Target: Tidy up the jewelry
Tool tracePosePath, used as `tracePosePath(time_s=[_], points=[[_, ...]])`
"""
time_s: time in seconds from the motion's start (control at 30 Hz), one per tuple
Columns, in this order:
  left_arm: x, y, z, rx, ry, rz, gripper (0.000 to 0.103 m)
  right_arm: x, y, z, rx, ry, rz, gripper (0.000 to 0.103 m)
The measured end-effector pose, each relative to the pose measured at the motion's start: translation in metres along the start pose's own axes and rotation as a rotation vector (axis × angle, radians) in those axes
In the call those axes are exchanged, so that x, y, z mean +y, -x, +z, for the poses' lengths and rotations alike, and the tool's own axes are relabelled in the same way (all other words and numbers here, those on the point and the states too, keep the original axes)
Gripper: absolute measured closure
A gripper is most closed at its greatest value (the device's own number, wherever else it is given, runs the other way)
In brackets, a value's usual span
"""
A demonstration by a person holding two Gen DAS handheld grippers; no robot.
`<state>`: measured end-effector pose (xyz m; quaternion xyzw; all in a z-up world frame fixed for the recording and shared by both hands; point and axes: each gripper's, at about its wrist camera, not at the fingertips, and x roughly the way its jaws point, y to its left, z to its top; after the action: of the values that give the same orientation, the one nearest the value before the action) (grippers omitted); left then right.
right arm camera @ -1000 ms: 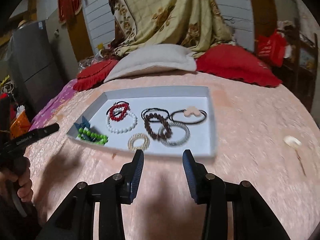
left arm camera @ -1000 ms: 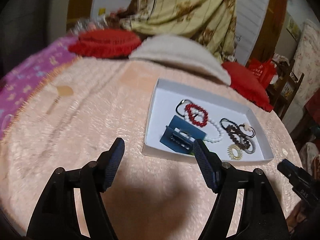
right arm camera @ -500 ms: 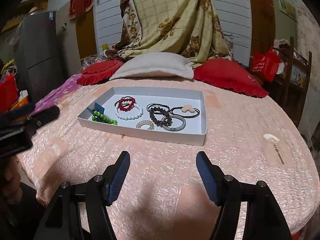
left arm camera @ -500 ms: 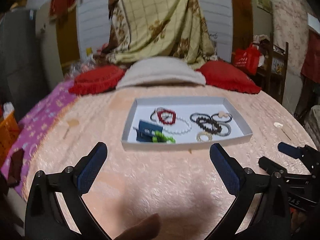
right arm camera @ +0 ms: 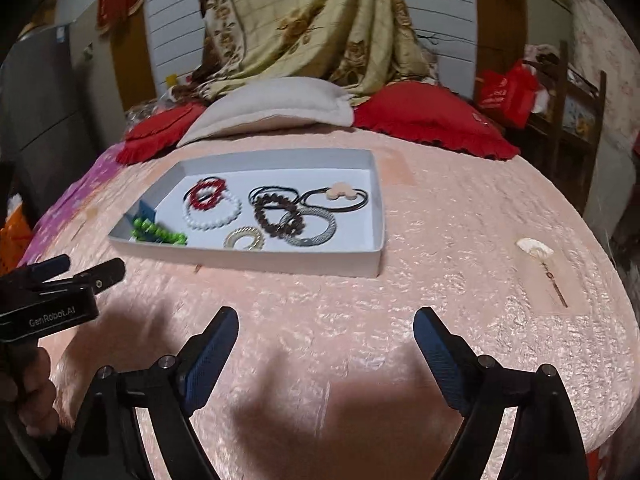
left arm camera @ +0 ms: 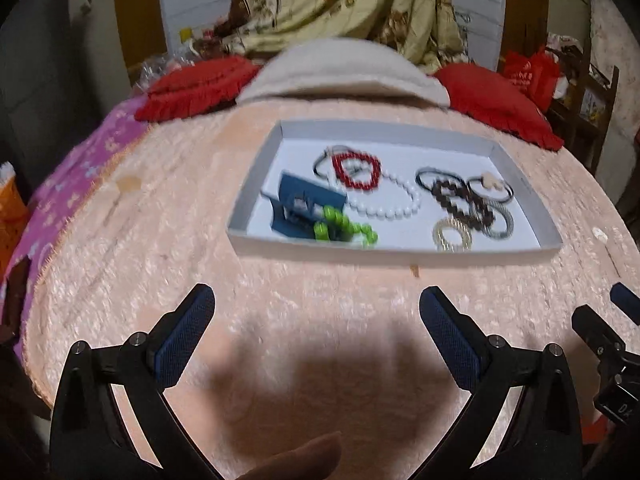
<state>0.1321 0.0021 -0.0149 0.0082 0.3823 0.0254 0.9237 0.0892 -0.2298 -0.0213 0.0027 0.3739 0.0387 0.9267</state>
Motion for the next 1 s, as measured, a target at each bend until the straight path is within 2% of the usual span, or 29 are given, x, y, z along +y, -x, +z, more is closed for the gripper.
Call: tracePosePath(time_s=[0.17, 0.6, 1.0], points=[[0.003, -0.002, 0.002, 0.007, 0.005, -0.001, 0.0, -0.003, -0.001, 0.003, -0.012, -0.036, -0.001, 0.015], [0.005, 0.005, -0.003, -0.013, -0.021, 0.008, 0.001, 0.022, 0.001, 0.006, -0.041, 0.0, 0.006, 0.015], [0.0, 0.008, -0.005, -0.015, -0.04, -0.032, 0.0, 0.026, 0.003, 0.006, -0.05, 0.003, -0.008, 0.015]])
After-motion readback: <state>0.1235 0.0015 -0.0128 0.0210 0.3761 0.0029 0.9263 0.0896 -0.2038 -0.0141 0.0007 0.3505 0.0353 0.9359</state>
